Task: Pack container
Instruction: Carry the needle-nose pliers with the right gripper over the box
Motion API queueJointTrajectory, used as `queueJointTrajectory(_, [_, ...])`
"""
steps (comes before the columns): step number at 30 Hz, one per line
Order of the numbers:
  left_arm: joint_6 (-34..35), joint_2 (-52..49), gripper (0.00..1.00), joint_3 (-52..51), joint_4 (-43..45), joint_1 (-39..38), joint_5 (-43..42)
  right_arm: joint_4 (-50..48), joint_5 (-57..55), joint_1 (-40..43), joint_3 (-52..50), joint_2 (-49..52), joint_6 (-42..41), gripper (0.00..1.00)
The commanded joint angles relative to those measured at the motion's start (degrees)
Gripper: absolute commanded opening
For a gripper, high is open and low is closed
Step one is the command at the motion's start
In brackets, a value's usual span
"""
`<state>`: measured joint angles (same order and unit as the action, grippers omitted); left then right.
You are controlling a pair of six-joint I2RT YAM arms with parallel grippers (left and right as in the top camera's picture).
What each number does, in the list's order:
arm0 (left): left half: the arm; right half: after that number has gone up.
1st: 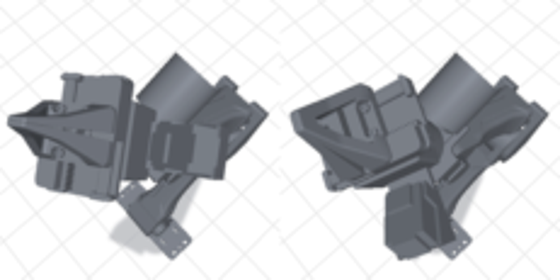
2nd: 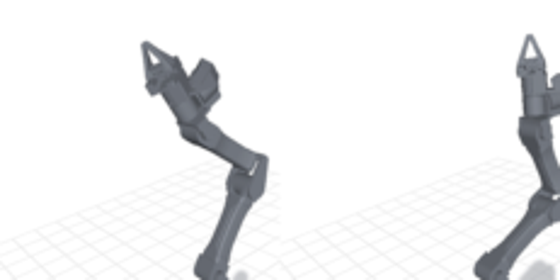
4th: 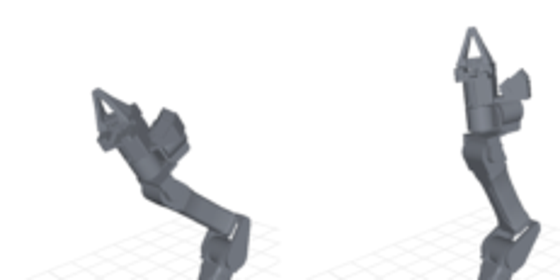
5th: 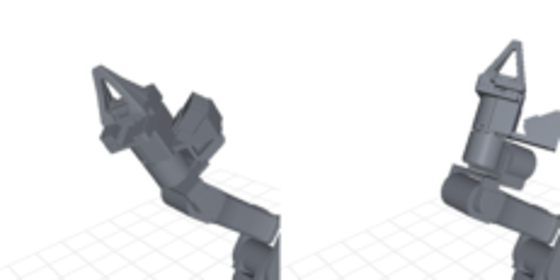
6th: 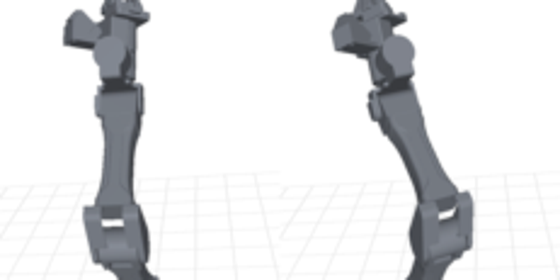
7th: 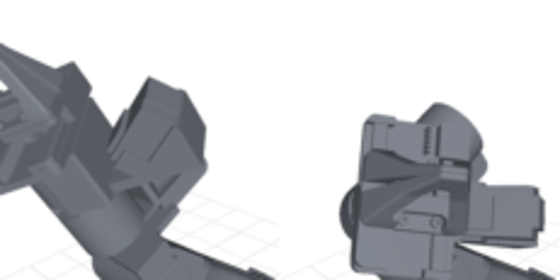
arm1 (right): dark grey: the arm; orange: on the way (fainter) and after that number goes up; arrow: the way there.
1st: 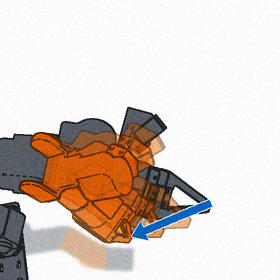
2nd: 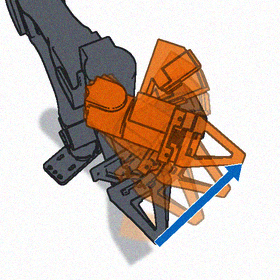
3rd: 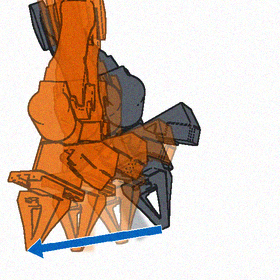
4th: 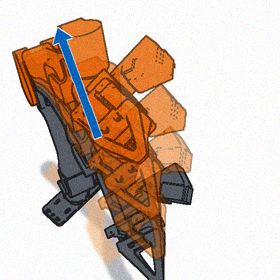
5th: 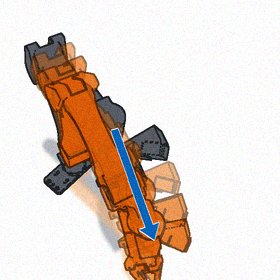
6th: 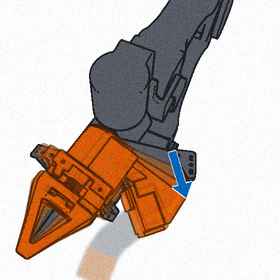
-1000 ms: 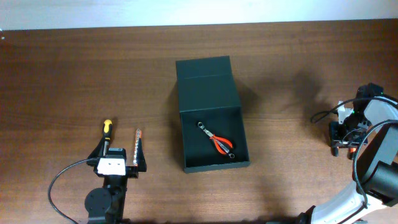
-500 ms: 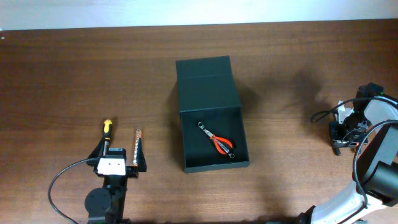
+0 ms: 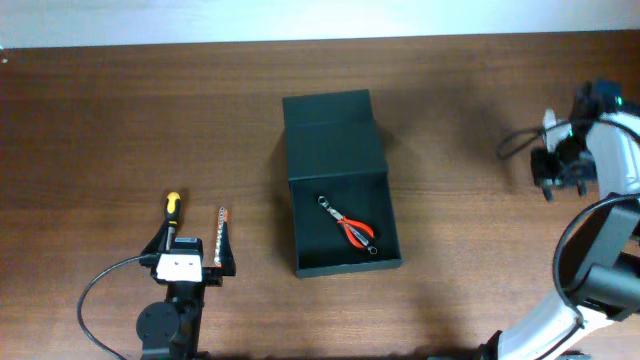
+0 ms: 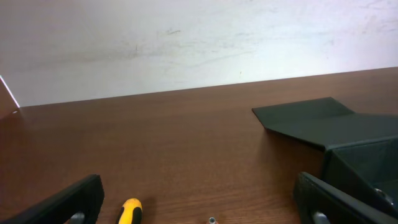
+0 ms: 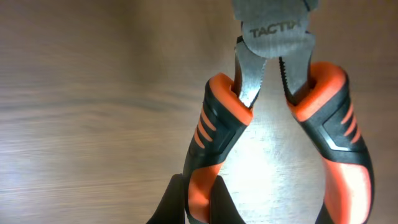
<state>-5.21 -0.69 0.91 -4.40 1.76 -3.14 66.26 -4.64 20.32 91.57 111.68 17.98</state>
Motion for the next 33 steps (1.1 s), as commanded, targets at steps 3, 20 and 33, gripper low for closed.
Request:
queueJointTrajectory(3, [-1.1,0.3,0.99,-0.4,0.1,0.3,-0.3,5.2,1.3,-7.6,10.6,-0.6,-1.1,0.04])
queueJointTrajectory(20, [-1.1,0.3,0.99,-0.4,0.1,0.3,-0.3,23.6,10.5,-44.1,23.5,-0.6,-1.1,0.04])
queueJointTrajectory(33, [-1.1,0.3,0.99,-0.4,0.1,0.3,-0.3,25.6,13.3,-59.3,21.6,-0.6,-2.4,0.04])
